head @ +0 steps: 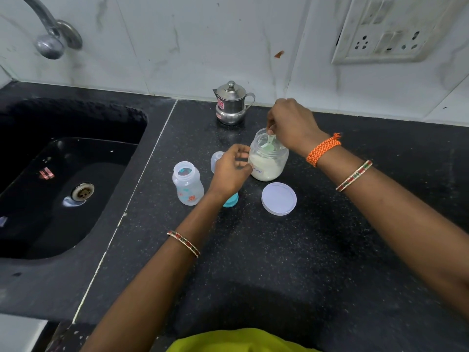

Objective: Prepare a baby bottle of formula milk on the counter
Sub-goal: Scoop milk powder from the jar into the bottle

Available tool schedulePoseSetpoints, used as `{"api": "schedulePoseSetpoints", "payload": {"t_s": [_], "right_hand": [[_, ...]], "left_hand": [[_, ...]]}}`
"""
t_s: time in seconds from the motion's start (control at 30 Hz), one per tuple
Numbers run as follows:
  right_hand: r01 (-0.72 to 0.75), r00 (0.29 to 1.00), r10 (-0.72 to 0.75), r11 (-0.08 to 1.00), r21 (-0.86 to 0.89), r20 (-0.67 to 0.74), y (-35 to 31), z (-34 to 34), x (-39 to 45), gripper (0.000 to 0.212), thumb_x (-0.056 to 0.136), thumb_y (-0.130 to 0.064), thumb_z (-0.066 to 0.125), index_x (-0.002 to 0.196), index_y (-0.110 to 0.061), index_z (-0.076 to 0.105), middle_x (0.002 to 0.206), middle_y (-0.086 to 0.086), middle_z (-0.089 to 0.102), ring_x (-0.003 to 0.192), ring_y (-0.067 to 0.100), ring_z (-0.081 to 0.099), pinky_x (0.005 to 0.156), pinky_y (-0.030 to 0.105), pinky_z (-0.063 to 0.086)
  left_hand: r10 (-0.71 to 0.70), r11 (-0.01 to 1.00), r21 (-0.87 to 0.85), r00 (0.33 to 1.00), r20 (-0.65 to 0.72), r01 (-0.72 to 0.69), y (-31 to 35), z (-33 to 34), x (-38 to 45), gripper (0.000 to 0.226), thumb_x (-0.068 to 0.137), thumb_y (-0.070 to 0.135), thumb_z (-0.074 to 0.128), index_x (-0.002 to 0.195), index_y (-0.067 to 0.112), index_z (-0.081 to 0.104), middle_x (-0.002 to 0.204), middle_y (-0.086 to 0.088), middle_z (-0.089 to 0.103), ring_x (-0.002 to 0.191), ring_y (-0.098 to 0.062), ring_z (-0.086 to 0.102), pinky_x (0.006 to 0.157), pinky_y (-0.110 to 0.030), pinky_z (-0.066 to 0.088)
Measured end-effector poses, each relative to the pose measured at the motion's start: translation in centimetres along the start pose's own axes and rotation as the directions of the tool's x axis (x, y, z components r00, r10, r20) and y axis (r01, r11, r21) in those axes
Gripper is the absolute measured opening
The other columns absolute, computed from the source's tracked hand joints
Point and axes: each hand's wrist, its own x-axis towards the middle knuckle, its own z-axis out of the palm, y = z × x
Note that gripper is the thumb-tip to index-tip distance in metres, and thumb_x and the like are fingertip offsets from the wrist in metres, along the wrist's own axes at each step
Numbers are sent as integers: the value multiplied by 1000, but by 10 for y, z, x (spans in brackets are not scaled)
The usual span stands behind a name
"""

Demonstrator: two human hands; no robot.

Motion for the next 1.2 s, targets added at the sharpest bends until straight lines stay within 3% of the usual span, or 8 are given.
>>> {"api": "schedulePoseSetpoints", "payload": {"t_s": [0.13, 0.3, 0.47, 0.6, 0.77, 1.07, 1.2], "right_hand": [[-11, 996, 2, 994, 113, 85, -2, -1, -3, 12, 80, -4, 68, 91, -6, 72, 98, 14, 70, 88, 30, 66, 74, 39, 55], [-14, 990, 3, 997, 71, 142, -6, 6, -5, 9, 79, -9, 69, 88, -12, 70, 102, 12, 68, 91, 30, 64, 74, 39, 51], [-39, 981, 14, 992, 122, 196, -6, 7, -4, 10, 79, -8, 67, 88, -14, 69, 104, 11, 66, 93, 29, 63, 79, 43, 54], [-93, 967, 37, 972, 215, 252, -3, 6, -3, 11, 79, -3, 64, 84, -9, 71, 97, 11, 70, 91, 27, 66, 81, 43, 56], [-160, 958, 74, 939, 304, 276, 6, -1, -2, 12, 77, -10, 75, 88, -6, 74, 93, 8, 73, 88, 20, 66, 85, 40, 55], [-214, 967, 139, 896, 389, 212, 20, -7, -6, 14, 78, -11, 74, 91, -4, 74, 84, 6, 70, 75, 11, 61, 62, 20, 44], [-237, 958, 136, 873, 427, 253, 23, -10, -8, 13, 80, -10, 73, 91, -3, 74, 82, 4, 70, 68, 1, 57, 55, 13, 38]], "left_hand": [[-15, 999, 45, 1000, 14, 14, -2, 0, 0, 34, 84, -2, 59, 116, 11, 53, 96, 7, 55, 81, -4, 56, 65, -9, 49], [-37, 997, 75, 999, 24, 35, -4, -1, 0, 34, 85, -2, 57, 116, 10, 54, 100, -1, 59, 84, -9, 58, 64, -10, 50], [-59, 996, 71, 998, 36, 56, -2, -2, -1, 31, 87, 1, 56, 117, 9, 53, 107, -13, 63, 89, -21, 63, 75, -26, 53], [-58, 997, 60, 998, 28, 57, -2, -1, -1, 28, 88, 2, 56, 115, 10, 54, 105, -12, 63, 83, -16, 62, 71, -23, 53], [-64, 996, 64, 998, 28, 62, 0, -2, -2, 29, 88, 1, 56, 115, 10, 54, 104, -13, 63, 83, -16, 61, 73, -25, 53], [-34, 995, 92, 999, -11, 35, 1, -3, -3, 29, 89, 2, 56, 116, 12, 54, 101, -4, 60, 76, -5, 58, 62, -6, 47], [-32, 995, 90, 999, -14, 34, 2, -5, -5, 31, 88, 0, 56, 117, 10, 53, 101, -4, 61, 81, -9, 59, 67, -11, 49]]}}
